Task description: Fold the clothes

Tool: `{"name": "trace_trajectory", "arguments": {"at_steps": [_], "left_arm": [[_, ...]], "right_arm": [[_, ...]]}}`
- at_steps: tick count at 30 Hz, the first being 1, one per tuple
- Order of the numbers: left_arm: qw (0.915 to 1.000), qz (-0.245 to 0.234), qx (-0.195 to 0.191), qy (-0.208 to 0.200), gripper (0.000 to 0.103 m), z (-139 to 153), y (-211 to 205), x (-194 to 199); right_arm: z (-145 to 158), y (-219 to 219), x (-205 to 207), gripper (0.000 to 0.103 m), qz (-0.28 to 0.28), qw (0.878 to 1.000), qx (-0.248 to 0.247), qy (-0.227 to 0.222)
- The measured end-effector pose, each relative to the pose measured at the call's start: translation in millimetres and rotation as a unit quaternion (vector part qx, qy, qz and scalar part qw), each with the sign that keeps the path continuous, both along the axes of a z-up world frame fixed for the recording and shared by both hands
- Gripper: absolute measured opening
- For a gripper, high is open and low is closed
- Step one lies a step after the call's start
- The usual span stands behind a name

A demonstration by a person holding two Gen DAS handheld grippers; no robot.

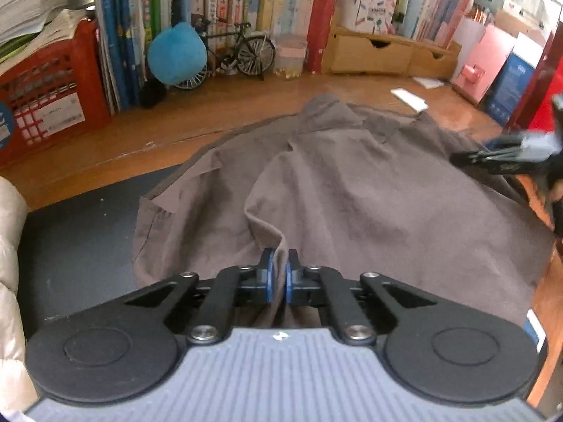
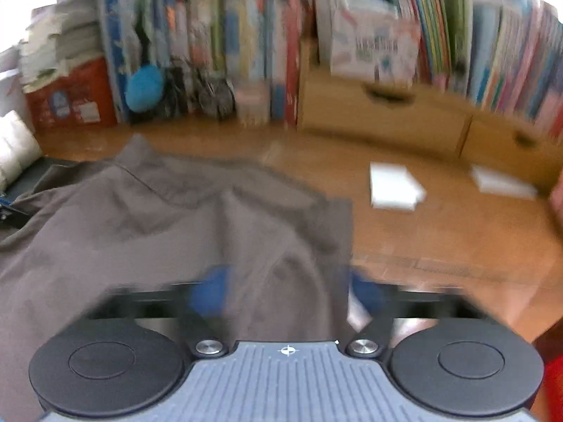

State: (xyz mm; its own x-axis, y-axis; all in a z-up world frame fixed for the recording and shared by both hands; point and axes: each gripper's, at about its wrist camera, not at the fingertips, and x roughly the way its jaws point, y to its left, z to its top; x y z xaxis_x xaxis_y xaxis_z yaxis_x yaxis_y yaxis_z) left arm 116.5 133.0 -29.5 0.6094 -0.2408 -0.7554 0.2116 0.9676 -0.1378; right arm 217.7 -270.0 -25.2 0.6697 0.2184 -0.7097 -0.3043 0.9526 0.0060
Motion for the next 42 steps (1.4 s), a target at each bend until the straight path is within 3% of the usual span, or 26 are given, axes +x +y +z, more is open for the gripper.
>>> {"name": "trace_trajectory", "arguments": {"at_steps": [2, 7, 12, 16, 19, 20, 21, 22, 23, 24, 25, 26, 28, 31, 33, 35, 38, 39, 40, 41, 42], "left_arm": [[0.9999, 0.005, -0.004, -0.014, 0.002, 10, 3, -5], [0.9978, 0.025, -0.004, -0.061, 0.0, 41, 13, -5], [0.9915, 0.071, 0.024, -0.106, 0.0, 65, 27, 9], [0.9944, 0.084, 0.025, -0.06, 0.0, 42, 36, 29], [0.998, 0.046, 0.026, -0.035, 0.002, 25, 28, 23], [0.9986, 0.026, 0.028, -0.036, 0.006, 23, 23, 18], [0.9988, 0.008, 0.028, -0.039, 0.027, 21, 18, 14], [0.9986, -0.01, 0.029, -0.043, 0.055, 21, 13, 10], [0.998, -0.022, 0.031, -0.051, 0.066, 21, 10, 7], [0.9971, -0.029, 0.033, -0.062, 0.084, 22, 7, 6], [0.9966, -0.027, 0.036, -0.069, 0.087, 23, 6, 6], [0.9967, -0.017, 0.036, -0.07, 0.088, 25, 7, 7], [0.9978, -0.012, 0.008, -0.064, 0.09, 27, 13, 9], [0.9973, -0.026, -0.066, -0.021, 0.091, 17, 23, 18], [0.9972, -0.009, -0.073, 0.016, 0.09, 5, 26, 28], [0.9968, 0.014, -0.07, 0.035, 0.089, -5, 29, 32], [0.9937, 0.029, -0.097, 0.049, 0.089, -12, 36, 33], [0.9924, 0.032, -0.108, 0.051, 0.082, -13, 37, 32], [0.9909, 0.033, -0.119, 0.053, 0.062, -14, 38, 32], [0.9889, 0.029, -0.134, 0.057, 0.052, -14, 39, 31], [0.9865, 0.026, -0.15, 0.061, 0.021, -14, 40, 32]], "right_arm": [[1, 9, -10, 0.005, 0.017, 1.0, -0.017, -0.02], [33, 17, -25, 0.005, 0.028, 0.997, 0.001, -0.076], [68, 20, 1, 0.005, 0.016, 0.992, 0.017, -0.121], [44, 22, 34, 0.006, 0.003, 0.996, 0.007, -0.091], [8, 18, 48, 0.01, -0.016, 0.999, -0.008, -0.033], [-2, 17, 46, 0.016, -0.015, 1.0, -0.013, -0.023], [-7, 16, 41, 0.02, -0.01, 1.0, -0.015, -0.025], [-12, 15, 35, 0.022, -0.005, 0.999, -0.015, -0.029], [-13, 13, 31, 0.027, -0.003, 0.999, -0.013, -0.032], [-13, 11, 26, 0.035, -0.001, 0.999, -0.01, -0.035], [-12, 9, 24, 0.041, -0.003, 0.999, -0.005, -0.035], [-12, 7, 23, 0.054, -0.004, 0.999, 0.001, -0.033], [-10, 4, 19, 0.059, 0.0, 0.999, 0.009, -0.032], [-11, 4, 16, 0.059, 0.001, 0.999, 0.008, -0.031], [-13, 5, 16, 0.059, 0.001, 1.0, 0.008, -0.03], [-14, 5, 12, 0.06, 0.003, 0.999, 0.01, -0.031], [-14, 4, 2, 0.067, 0.013, 0.999, 0.007, -0.035], [-14, 4, -1, 0.067, 0.017, 0.999, 0.005, -0.036], [-14, 3, -3, 0.067, 0.02, 0.999, 0.002, -0.037], [-14, 3, -5, 0.067, 0.02, 0.999, 0.001, -0.038], [-14, 3, -7, 0.067, 0.019, 0.999, 0.001, -0.04]]}}
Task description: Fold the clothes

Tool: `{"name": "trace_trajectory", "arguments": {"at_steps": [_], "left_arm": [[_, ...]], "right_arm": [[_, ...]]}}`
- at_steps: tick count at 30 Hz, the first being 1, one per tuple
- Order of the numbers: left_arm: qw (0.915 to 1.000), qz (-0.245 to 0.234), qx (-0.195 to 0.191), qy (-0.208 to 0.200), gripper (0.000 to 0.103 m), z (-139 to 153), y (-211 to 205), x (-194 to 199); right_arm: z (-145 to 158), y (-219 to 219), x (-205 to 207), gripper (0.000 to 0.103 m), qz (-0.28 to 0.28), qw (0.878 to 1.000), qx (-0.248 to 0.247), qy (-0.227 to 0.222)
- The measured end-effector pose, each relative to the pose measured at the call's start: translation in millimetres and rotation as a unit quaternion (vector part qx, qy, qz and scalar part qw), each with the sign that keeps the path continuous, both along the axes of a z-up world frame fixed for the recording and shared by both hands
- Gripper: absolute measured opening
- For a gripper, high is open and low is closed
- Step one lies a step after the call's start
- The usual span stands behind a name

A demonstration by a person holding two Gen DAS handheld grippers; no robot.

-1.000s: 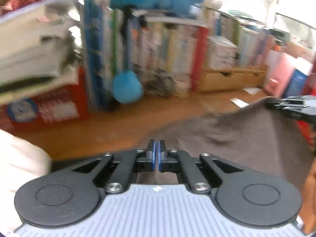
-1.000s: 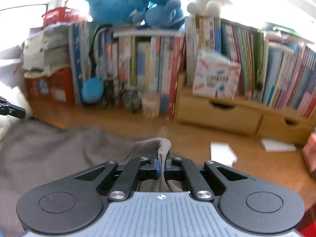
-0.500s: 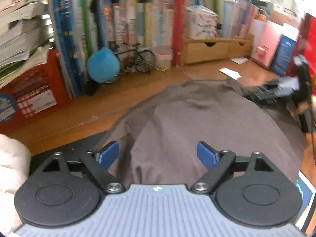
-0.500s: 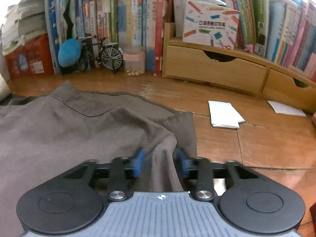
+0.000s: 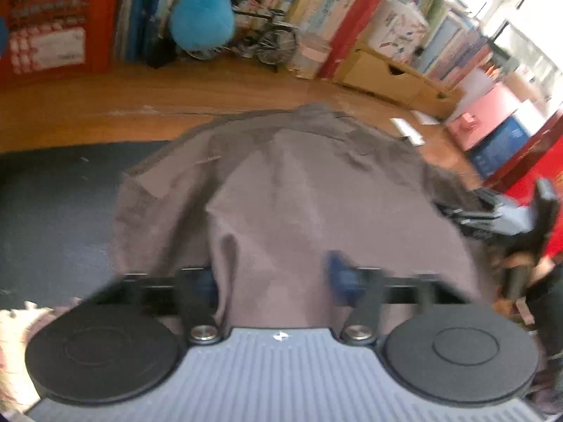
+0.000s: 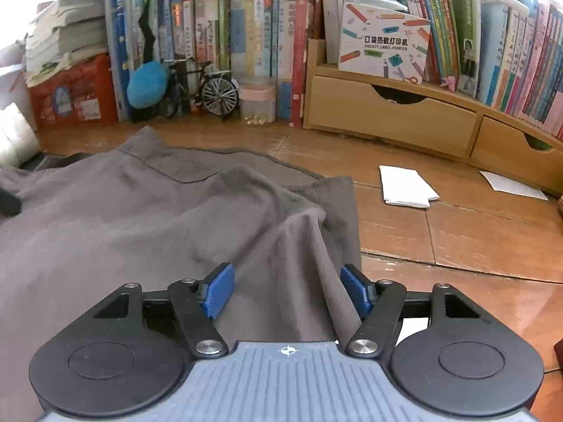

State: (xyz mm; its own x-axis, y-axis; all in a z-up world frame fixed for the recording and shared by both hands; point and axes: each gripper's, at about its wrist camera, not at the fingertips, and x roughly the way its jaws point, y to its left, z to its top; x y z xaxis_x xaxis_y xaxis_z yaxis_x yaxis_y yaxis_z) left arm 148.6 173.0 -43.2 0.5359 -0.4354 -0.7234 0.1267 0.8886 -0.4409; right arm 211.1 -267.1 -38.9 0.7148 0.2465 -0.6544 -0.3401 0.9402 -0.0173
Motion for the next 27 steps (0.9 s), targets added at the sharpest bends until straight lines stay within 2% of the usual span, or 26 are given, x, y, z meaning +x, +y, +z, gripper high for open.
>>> {"name": "trace_trajectory", "arguments": {"at_steps": [1, 4, 7, 11, 13, 15, 17, 19, 21, 24, 27], "left_arm": [[0.9999, 0.0, -0.011, 0.003, 0.003, -1, 1, 1], [0.9994, 0.009, -0.033, 0.009, 0.0, 0, 5, 2], [0.9979, 0.021, -0.061, -0.008, 0.0, 9, 15, -3], [0.9921, 0.038, -0.099, -0.067, 0.0, 37, 30, -9], [0.9911, 0.03, -0.089, -0.094, 0.0, 45, 27, -9], [0.9969, 0.035, -0.044, -0.056, 0.0, 31, 19, 5], [0.9988, 0.041, -0.026, 0.006, 0.0, 2, 14, 18], [0.9981, 0.044, -0.028, 0.033, 0.0, -17, 15, 21], [0.9984, 0.045, -0.032, 0.016, 0.0, -7, 17, 17], [0.9987, 0.035, -0.022, -0.03, 0.0, 25, 20, 15], [0.9981, 0.034, 0.015, -0.049, 0.0, 45, 16, 24]], "right_arm": [[1, 0, -1, 0.067, -0.002, 1.0, 0.001, -0.001], [6, -3, -9, 0.067, -0.008, 1.0, 0.014, -0.008], [12, -7, -23, 0.067, -0.01, 1.0, 0.02, -0.017], [23, -17, -43, 0.078, -0.017, 0.999, 0.025, -0.026], [27, -21, -50, 0.081, -0.02, 0.999, 0.023, -0.029], [30, -25, -54, 0.086, -0.027, 0.999, 0.021, -0.032], [33, -30, -56, 0.091, -0.04, 0.998, 0.024, -0.037], [35, -34, -59, 0.093, -0.054, 0.997, 0.034, -0.042], [36, -37, -61, 0.096, -0.065, 0.996, 0.041, -0.042], [40, -38, -63, 0.098, -0.071, 0.995, 0.037, -0.051], [45, -38, -66, 0.102, -0.077, 0.994, 0.036, -0.067]]}}
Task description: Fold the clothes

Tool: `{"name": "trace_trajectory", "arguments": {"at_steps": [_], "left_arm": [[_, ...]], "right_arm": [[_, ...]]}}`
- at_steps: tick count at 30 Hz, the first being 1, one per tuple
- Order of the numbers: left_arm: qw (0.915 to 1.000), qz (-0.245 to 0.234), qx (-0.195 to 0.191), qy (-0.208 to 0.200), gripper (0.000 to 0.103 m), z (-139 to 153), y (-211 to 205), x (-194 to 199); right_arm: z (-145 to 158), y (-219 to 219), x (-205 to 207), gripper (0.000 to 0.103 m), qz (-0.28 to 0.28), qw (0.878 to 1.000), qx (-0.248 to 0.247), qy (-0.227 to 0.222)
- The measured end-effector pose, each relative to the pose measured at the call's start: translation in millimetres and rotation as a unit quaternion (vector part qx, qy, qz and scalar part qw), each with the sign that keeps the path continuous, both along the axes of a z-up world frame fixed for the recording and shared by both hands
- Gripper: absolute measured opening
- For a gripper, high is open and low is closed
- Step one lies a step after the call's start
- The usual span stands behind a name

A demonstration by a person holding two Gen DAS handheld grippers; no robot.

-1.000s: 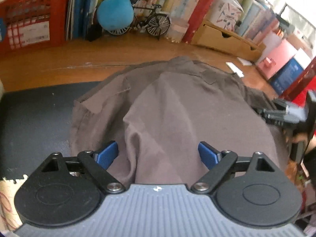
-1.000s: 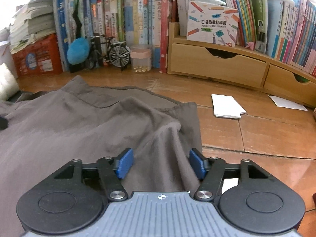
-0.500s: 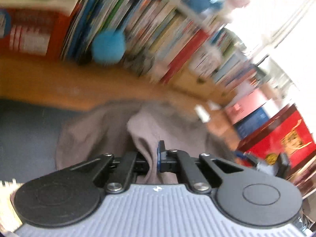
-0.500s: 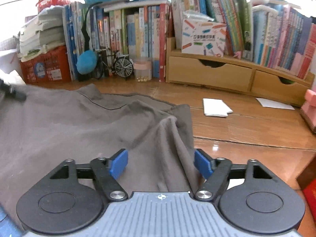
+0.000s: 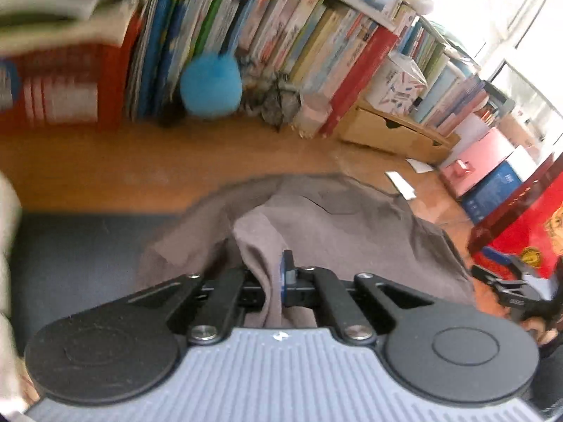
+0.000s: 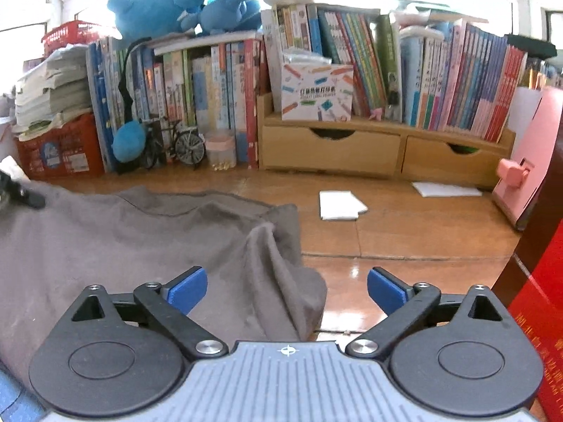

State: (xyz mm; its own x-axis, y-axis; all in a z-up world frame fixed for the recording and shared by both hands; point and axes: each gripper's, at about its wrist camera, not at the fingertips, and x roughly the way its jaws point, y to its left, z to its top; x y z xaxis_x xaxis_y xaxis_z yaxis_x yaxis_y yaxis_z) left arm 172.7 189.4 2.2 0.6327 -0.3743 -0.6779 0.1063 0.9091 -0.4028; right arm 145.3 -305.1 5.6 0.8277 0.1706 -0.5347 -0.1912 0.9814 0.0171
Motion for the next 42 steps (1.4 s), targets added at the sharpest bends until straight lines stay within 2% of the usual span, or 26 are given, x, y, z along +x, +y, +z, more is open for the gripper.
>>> {"name": "trace_trajectory", "arguments": {"at_steps": [3, 8, 10, 11, 13, 14, 15, 16, 18, 20, 21, 23, 25, 26, 28, 29, 30, 31, 32, 33, 35, 38, 39, 40, 41, 42], "left_arm": [[0.999, 0.01, 0.043, 0.005, 0.0, 2, -8, 7], [0.9949, 0.015, 0.097, -0.025, 0.0, 1, -19, -11], [0.9908, 0.028, 0.13, 0.029, 0.0, -22, -25, 4], [0.9889, 0.032, 0.14, 0.037, 0.0, -31, -25, 7], [0.9852, 0.042, 0.157, 0.053, 0.013, -46, -24, 11], [0.9854, 0.047, 0.153, 0.057, 0.013, -44, -22, 8], [0.9857, 0.052, 0.149, 0.059, 0.02, -42, -19, 5], [0.9866, 0.058, 0.142, 0.055, 0.034, -37, -15, 1], [0.9856, 0.079, 0.145, 0.035, 0.039, -22, -8, -12], [0.9812, 0.109, 0.159, 0.008, 0.04, -2, -4, -25], [0.9818, 0.112, 0.153, -0.004, 0.04, 8, -5, -33], [0.991, 0.069, 0.11, -0.032, 0.046, 21, -17, -48], [0.9959, 0.007, 0.075, -0.05, 0.064, 19, -44, -64], [0.9953, -0.02, 0.083, -0.047, 0.066, 10, -61, -69], [0.9916, -0.07, 0.102, -0.039, 0.067, -8, -94, -78], [0.9883, -0.074, 0.13, -0.027, 0.067, -23, -105, -79], [0.9848, -0.073, 0.158, -0.009, 0.067, -39, -112, -77], [0.9815, -0.064, 0.18, 0.011, 0.062, -55, -112, -75], [0.9801, -0.055, 0.19, 0.021, 0.063, -66, -108, -75], [0.9824, -0.049, 0.18, 0.013, 0.063, -68, -99, -79], [0.9853, -0.033, 0.167, 0.008, 0.062, -69, -81, -85], [0.9782, 0.011, 0.207, 0.014, 0.062, -70, -59, -91], [0.9763, 0.023, 0.214, 0.016, 0.065, -71, -52, -93], [0.9758, 0.035, 0.215, 0.021, 0.072, -69, -44, -97], [0.9747, 0.048, 0.217, 0.026, 0.075, -68, -37, -100], [0.9717, 0.063, 0.225, 0.032, 0.076, -65, -32, -102]], "right_arm": [[3, 0, -2, 0.103, -0.01, 1.0, 0.011, -0.011], [2, -1, -2, 0.103, 0.004, 0.999, 0.036, -0.005], [-2, 2, 0, 0.103, 0.004, 0.999, 0.04, 0.005], [-5, 3, 2, 0.103, 0.004, 0.999, 0.042, 0.013], [-11, 8, 2, 0.103, 0.006, 0.998, 0.046, 0.036], [-12, 10, 0, 0.103, 0.008, 0.998, 0.047, 0.039], [-13, 12, -6, 0.102, 0.019, 0.998, 0.051, 0.034], [-12, 14, -11, 0.102, 0.032, 0.998, 0.057, 0.023], [-10, 19, -19, 0.101, 0.065, 0.995, 0.077, 0.008], [-5, 28, -18, 0.1, 0.098, 0.99, 0.1, 0.001], [-3, 34, -13, 0.098, 0.113, 0.987, 0.112, 0.006], [-4, 53, -1, 0.093, 0.142, 0.98, 0.137, 0.028], [-6, 79, 6, 0.088, 0.177, 0.973, 0.139, 0.046], [-7, 95, 6, 0.088, 0.199, 0.97, 0.127, 0.05], [-14, 126, 2, 0.086, 0.244, 0.966, 0.067, 0.049], [-19, 138, 0, 0.085, 0.255, 0.965, 0.031, 0.05], [-26, 142, -1, 0.084, 0.255, 0.965, 0.0, 0.053], [-33, 144, -2, 0.085, 0.252, 0.966, -0.029, 0.057], [-37, 138, -1, 0.085, 0.246, 0.967, -0.032, 0.059], [-38, 123, 0, 0.085, 0.241, 0.969, -0.011, 0.06], [-38, 96, 2, 0.086, 0.201, 0.978, -0.002, 0.063], [-39, 49, 2, 0.087, 0.143, 0.988, -0.001, 0.065], [-39, 34, 0, 0.087, 0.13, 0.99, 0.004, 0.063], [-38, 26, -3, 0.089, 0.11, 0.992, -0.01, 0.062], [-36, 19, -6, 0.091, 0.089, 0.994, -0.028, 0.061], [-31, 13, -9, 0.089, 0.075, 0.995, -0.034, 0.062]]}}
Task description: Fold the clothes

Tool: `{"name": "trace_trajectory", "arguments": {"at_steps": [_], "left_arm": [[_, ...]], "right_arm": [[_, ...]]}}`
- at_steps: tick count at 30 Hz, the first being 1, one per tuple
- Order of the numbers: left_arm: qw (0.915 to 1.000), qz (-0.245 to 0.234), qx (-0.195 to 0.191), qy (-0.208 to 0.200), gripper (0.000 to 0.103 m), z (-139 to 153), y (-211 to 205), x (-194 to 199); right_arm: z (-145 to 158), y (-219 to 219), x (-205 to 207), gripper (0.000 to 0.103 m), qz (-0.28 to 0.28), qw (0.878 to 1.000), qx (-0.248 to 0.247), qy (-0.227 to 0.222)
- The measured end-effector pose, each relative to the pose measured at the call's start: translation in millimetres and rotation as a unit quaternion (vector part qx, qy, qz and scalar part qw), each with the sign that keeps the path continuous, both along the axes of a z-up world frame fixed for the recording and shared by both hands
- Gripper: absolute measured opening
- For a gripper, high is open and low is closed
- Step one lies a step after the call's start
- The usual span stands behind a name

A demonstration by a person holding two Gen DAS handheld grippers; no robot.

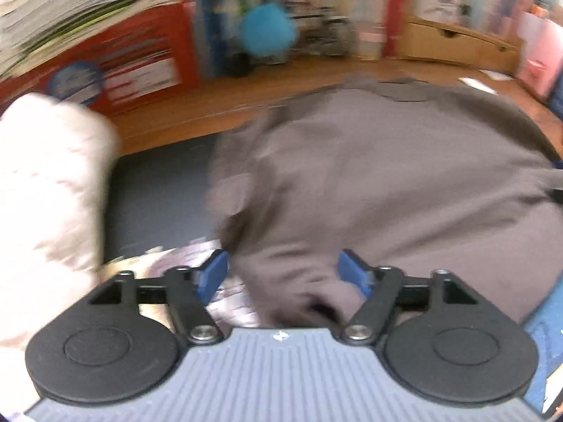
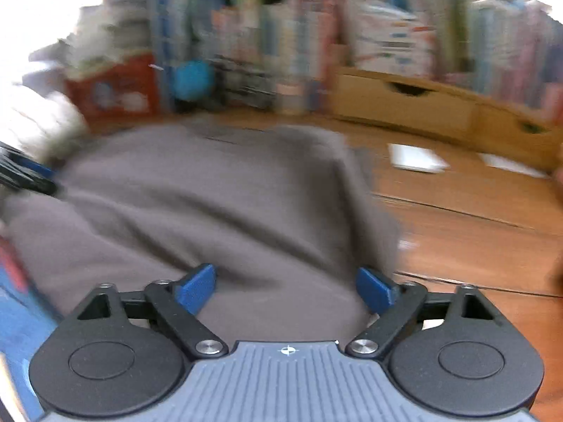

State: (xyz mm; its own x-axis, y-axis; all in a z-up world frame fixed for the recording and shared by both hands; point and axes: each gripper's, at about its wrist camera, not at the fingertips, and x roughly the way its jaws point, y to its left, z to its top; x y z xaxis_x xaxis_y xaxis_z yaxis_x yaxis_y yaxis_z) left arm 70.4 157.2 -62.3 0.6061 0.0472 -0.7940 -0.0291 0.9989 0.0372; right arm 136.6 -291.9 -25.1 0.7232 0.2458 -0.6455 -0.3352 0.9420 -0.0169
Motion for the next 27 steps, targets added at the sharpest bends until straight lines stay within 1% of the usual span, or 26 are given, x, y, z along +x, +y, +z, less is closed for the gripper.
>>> {"name": "trace_trajectory", "arguments": {"at_steps": [1, 3, 5, 6, 7, 9, 10, 12, 14, 16, 17, 20, 21, 22, 23, 24, 25, 26, 27], "left_arm": [[1.0, 0.006, 0.003, 0.0, 0.073, 5, 2, -2], [0.9999, 0.003, -0.002, -0.015, 0.068, 22, -2, 0], [0.9985, -0.032, -0.015, -0.041, 0.068, 40, -21, 11], [0.9969, -0.054, -0.024, -0.053, 0.069, 48, -33, 18], [0.9951, -0.074, -0.027, -0.06, 0.069, 52, -47, 29], [0.9928, -0.099, -0.008, -0.066, 0.069, 51, -75, 52], [0.9928, -0.101, 0.011, -0.064, 0.069, 46, -83, 61], [0.9939, -0.09, 0.039, -0.05, 0.069, 31, -87, 73], [0.9943, -0.078, 0.063, -0.035, 0.069, 15, -89, 84], [0.9973, -0.052, 0.048, -0.021, 0.07, 2, -73, 90], [0.9985, -0.037, 0.036, -0.018, 0.073, -4, -64, 92], [0.9997, 0.001, -0.014, -0.018, 0.074, -8, -30, 92], [0.9997, 0.011, -0.012, -0.018, 0.074, -6, -24, 91], [0.9996, 0.021, -0.008, -0.018, 0.074, -4, -18, 89], [0.9992, 0.035, 0.008, -0.019, 0.074, -1, -12, 86], [0.9979, 0.049, 0.036, -0.021, 0.074, 1, -6, 81], [0.9958, 0.064, 0.061, -0.023, 0.073, 3, 1, 76], [0.9939, 0.078, 0.073, -0.025, 0.072, 7, 7, 68], [0.9939, 0.086, 0.064, -0.024, 0.072, 10, 12, 62]], "right_arm": [[7, -4, -3, 0.087, -0.007, 1.0, -0.001, -0.004], [25, -2, -8, 0.088, -0.008, 0.999, -0.003, -0.037], [42, 9, 0, 0.09, 0.027, 0.997, 0.039, -0.053], [48, 21, 10, 0.092, 0.046, 0.995, 0.065, -0.055], [51, 35, 21, 0.093, 0.057, 0.994, 0.079, -0.052], [46, 63, 46, 0.093, 0.069, 0.993, 0.085, -0.038], [42, 75, 56, 0.092, 0.073, 0.993, 0.087, -0.028], [31, 90, 76, 0.092, 0.074, 0.994, 0.082, -0.016], [19, 95, 92, 0.092, 0.062, 0.996, 0.066, -0.008], [6, 81, 106, 0.092, 0.023, 0.998, 0.063, 0.008], [-2, 72, 111, 0.092, 0.003, 0.997, 0.069, 0.018], [-12, 45, 117, 0.09, -0.038, 0.995, 0.096, 0.013], [-12, 41, 119, 0.09, -0.055, 0.994, 0.088, 0.014], [-10, 38, 117, 0.09, -0.08, 0.995, 0.067, 0.013], [-8, 35, 113, 0.092, -0.098, 0.994, 0.047, 0.01], [-5, 30, 103, 0.094, -0.103, 0.994, 0.039, 0.003], [-2, 24, 93, 0.096, -0.103, 0.994, 0.044, -0.006], [2, 17, 80, 0.101, -0.103, 0.993, 0.055, -0.015], [7, 10, 62, 0.103, -0.109, 0.991, 0.071, -0.022]]}}
